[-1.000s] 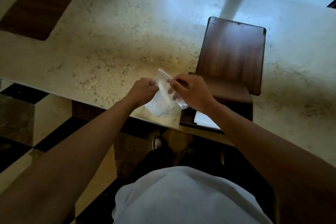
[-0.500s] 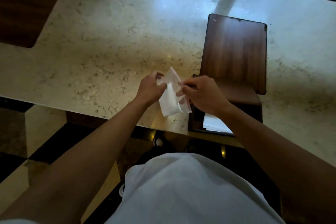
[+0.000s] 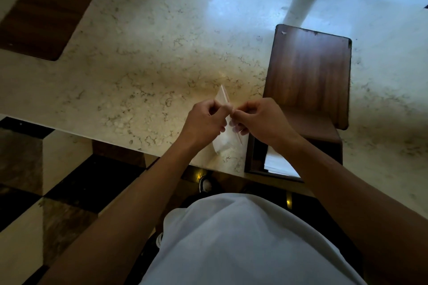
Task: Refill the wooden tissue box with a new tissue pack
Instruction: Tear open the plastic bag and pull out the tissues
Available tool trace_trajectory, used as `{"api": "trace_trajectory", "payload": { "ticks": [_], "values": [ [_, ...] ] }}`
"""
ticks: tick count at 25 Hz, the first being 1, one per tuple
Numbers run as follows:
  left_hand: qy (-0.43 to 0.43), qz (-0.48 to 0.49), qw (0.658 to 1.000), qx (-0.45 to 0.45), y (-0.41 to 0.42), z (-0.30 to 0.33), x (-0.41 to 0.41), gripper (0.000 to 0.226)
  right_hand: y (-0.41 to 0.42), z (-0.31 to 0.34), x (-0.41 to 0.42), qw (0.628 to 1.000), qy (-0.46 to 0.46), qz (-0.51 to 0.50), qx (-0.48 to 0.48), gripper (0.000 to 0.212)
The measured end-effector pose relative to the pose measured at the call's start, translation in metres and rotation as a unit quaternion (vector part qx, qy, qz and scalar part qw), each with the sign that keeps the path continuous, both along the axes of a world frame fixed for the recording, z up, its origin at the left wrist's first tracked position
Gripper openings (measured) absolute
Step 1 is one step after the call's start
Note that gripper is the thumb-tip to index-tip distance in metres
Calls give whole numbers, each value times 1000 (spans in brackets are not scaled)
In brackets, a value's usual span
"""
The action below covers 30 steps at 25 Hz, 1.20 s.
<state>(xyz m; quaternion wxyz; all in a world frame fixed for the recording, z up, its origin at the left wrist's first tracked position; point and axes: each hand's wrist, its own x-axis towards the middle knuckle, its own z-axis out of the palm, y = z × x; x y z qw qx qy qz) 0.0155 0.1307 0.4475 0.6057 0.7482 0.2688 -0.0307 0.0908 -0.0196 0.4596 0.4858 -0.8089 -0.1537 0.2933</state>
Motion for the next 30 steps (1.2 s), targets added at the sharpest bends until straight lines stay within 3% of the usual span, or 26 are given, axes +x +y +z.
{"api": "trace_trajectory", "payload": {
  "ticks": [8,23,26,30],
  "values": [
    [-3,-33,999,18,2,1,-2,34,-2,0,-4,1000,10,15,9,13],
    [-9,-90,996,-14,13,2,-5,21,-10,-12,-7,985,156,-8,71,19],
    [3,-103,995,11,13,4,-5,22,-6,-11,-8,989,138,25,48,14],
    [53,-148,987,12,15,5,0,23,-2,-5,-9,994,41,103,-15,12]
  ]
}}
